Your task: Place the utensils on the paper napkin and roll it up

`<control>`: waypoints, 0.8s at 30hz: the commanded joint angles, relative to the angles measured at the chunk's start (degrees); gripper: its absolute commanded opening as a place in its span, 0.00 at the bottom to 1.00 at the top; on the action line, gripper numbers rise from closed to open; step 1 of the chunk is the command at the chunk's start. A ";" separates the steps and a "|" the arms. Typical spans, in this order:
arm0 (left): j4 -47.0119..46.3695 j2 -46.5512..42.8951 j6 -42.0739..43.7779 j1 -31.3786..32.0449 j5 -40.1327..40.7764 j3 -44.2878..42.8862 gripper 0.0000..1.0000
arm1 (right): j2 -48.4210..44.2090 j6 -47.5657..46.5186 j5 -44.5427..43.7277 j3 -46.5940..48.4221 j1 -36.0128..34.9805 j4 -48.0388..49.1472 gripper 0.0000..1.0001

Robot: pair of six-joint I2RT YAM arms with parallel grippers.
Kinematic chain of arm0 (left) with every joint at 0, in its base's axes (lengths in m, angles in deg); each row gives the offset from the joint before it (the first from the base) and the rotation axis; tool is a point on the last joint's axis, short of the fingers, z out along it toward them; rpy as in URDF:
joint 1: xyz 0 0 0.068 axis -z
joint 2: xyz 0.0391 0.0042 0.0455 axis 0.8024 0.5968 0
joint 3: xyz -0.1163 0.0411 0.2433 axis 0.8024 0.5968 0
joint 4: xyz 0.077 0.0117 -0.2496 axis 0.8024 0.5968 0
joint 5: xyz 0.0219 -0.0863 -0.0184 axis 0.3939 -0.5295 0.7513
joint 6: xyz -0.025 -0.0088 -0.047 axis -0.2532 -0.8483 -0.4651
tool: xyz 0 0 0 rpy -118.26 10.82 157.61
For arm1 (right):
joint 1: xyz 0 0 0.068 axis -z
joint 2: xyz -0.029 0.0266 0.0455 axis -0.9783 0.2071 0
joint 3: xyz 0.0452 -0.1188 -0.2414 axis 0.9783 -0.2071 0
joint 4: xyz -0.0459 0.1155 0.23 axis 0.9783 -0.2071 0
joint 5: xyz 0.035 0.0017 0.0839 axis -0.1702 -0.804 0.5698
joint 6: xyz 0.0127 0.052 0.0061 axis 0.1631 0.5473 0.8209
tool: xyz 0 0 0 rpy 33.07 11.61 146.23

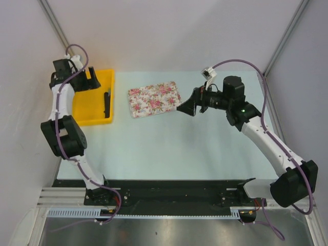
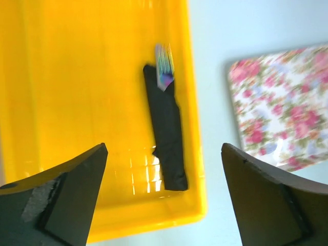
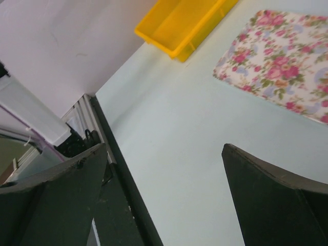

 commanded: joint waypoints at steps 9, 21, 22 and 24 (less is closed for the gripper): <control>13.74 -23.76 2.69 17.44 10.50 -7.14 1.00 | -15.07 -5.17 -9.17 0.36 12.55 -14.94 1.00; 7.69 -45.91 -4.43 26.68 9.80 30.05 1.00 | -29.49 -12.90 -13.31 -15.90 23.63 -25.94 1.00; 7.16 -46.88 -4.69 26.68 9.53 31.64 1.00 | -29.93 -12.99 -13.48 -16.95 23.63 -26.03 1.00; 6.45 -49.16 -5.05 26.68 9.62 35.42 1.00 | -30.72 -12.64 -14.27 -18.45 23.63 -25.16 1.00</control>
